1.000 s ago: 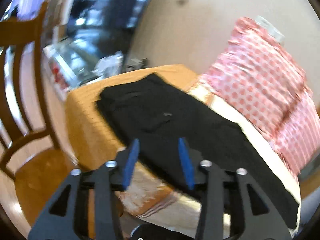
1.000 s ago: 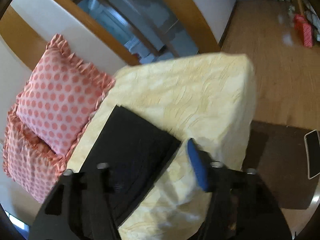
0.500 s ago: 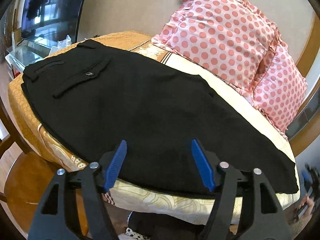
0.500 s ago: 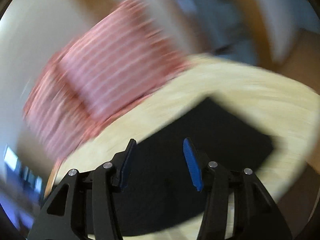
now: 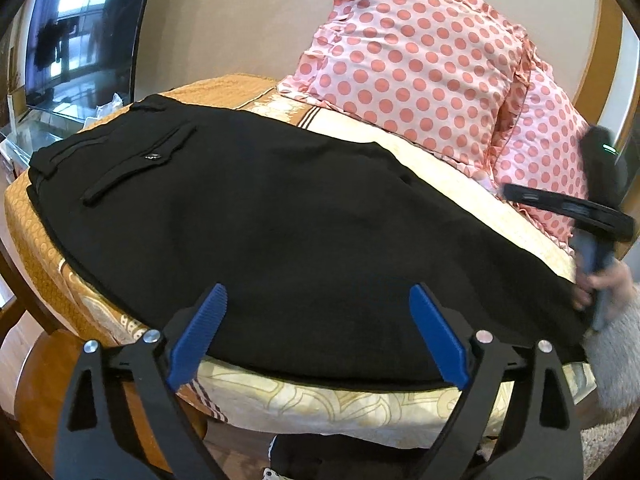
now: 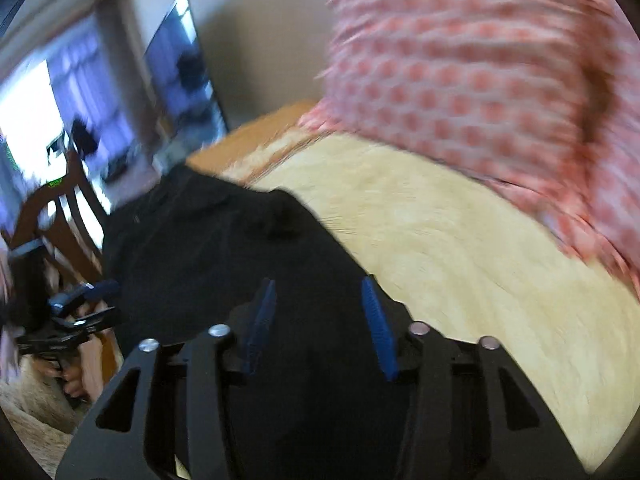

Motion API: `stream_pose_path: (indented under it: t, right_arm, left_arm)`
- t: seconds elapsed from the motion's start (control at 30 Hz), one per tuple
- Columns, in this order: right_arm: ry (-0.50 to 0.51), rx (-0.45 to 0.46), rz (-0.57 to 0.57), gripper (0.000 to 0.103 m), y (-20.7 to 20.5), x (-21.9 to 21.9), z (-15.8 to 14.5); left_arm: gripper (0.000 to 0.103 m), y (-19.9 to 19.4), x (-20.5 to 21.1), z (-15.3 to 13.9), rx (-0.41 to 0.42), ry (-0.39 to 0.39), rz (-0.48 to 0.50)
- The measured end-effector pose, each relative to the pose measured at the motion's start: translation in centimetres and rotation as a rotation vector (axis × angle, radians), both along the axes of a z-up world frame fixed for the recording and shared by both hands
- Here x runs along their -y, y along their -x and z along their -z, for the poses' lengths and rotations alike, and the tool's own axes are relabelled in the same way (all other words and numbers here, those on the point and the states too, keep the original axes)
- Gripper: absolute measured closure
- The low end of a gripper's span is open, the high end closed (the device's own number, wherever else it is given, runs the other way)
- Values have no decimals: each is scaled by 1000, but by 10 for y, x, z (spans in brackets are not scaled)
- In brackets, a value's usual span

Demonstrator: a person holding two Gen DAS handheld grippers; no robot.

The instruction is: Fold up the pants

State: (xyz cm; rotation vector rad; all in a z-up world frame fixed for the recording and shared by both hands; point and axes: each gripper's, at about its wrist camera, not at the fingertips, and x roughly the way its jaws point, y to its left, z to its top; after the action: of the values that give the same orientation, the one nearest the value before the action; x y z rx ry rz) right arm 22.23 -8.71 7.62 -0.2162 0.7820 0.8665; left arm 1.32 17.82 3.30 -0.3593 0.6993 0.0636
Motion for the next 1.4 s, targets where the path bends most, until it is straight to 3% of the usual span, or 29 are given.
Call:
stream_pose_path:
  t: [0.17,0.5,0.57,0.6,0.63,0.73,0.83,0.93,0.97,1.0,1.1,1.2,1.3,1.4]
  right_arm:
    - [58,-49,-27,64,-18,-28,28]
    - [113,-36,-61,64,-22,-32,41]
    - [115,-18,-82,77,-16,-31,41]
    - [108,-27,-91,93,-15,-32,41]
    - [120,-6,-68,100,-13,-32,39]
    - [140,54,14,102,-19,-37,34]
    - [122,-13,60,102,-31,-35,37]
    - [143,-5,95,100,-30,-31,37]
    - [154,1,150,98,-33,-22,33]
    - [146,4,222,86,-35,-6,26]
    - [9,14,430,32,-24,73,0]
    - [-87,40,581,30,4,156,-15]
    - [-111,66,868,30,53,266,-14]
    - [-175,37,1143,30,103,358,1]
  left_arm:
    - [10,4,-6,1,35,41,22]
    - [5,5,-7,3,64,69,51]
    - [5,5,-7,3,64,70,51]
    - [4,5,-7,3,64,71,51]
    - [4,4,-7,3,64,71,51]
    - [3,4,-7,3,62,70,49]
    - [3,4,-7,3,61,73,49]
    - [3,4,-7,3,61,81,44]
    - [3,3,-6,3,59,81,43]
    - [3,3,-6,3,57,78,43]
    - [3,1,-4,1,42,61,46]
    - [3,2,-4,-3,43,74,51]
    - [3,6,4,-10,77,78,78]
    - [3,5,19,-15,95,38,105]
